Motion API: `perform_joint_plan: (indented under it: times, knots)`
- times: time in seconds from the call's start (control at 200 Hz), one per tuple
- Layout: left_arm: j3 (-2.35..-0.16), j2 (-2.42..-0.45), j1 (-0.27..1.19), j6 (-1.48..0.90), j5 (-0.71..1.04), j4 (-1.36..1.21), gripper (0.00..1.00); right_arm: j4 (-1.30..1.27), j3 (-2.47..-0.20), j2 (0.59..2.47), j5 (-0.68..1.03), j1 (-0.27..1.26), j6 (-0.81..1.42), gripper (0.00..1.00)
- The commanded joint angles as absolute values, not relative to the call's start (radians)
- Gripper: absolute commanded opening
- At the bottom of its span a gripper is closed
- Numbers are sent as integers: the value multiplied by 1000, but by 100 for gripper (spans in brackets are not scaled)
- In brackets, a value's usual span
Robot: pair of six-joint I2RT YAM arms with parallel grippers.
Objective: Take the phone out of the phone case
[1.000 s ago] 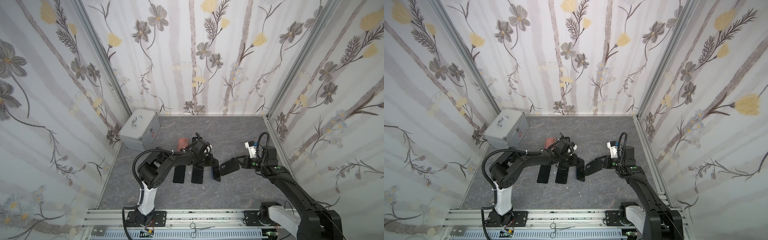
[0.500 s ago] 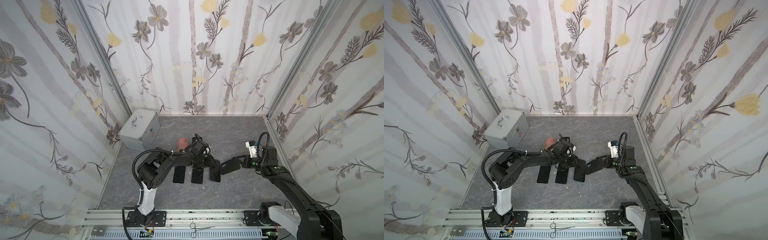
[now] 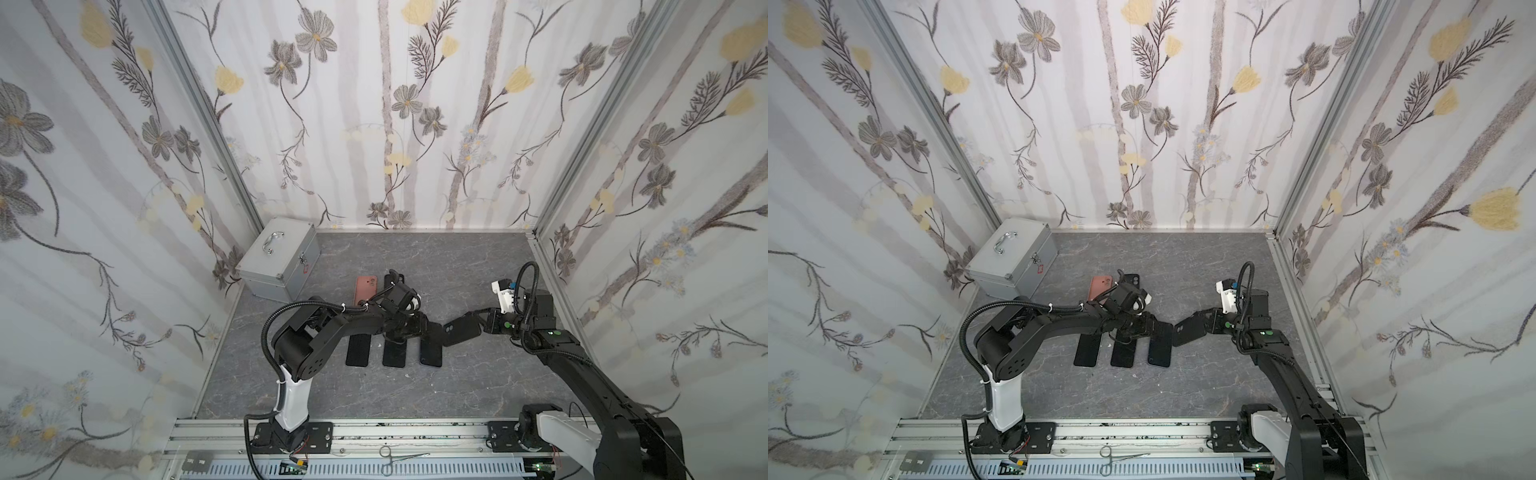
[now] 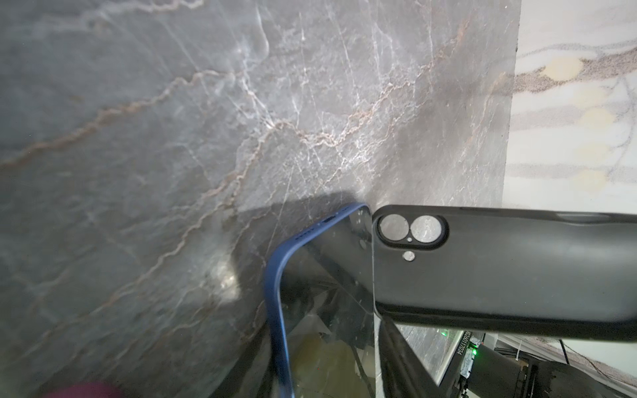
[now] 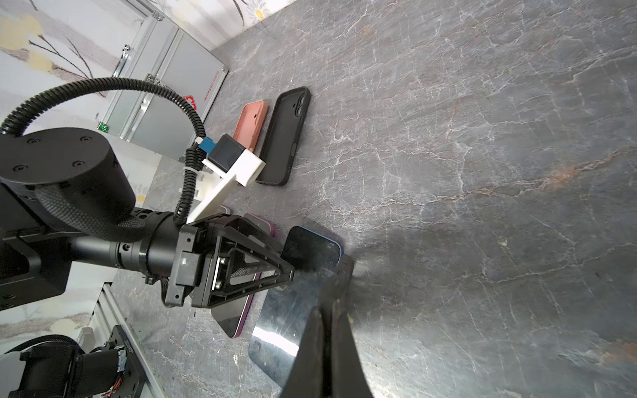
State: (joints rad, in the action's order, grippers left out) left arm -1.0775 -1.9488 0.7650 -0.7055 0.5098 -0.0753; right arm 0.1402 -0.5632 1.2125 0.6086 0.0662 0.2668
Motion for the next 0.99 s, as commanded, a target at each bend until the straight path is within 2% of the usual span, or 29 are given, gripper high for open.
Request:
perform_joint_plan:
  times: [0.0,0.315,0.445,0.59,0.799,0.989]
  knots:
    - [-1078,-1933,763,-713,476,-81,49,128,-580,1205,577,66,235,0]
    - [-1085,-1817,763,-638,392,-75,48,146,-607,1111,555,67,227,0]
    - [-1101,-1712,764,-485,311,-69,45,125,-634,1054,649,67,230,0]
    - [-1088,-1583,773,-227,285,-70,49,136,-694,1073,824,71,252,0]
    - [-1032,-1456,792,55,324,-68,56,155,-780,1145,1029,126,293,0]
    - [-998,-1409,801,139,403,-63,57,166,-818,1192,1115,182,318,0]
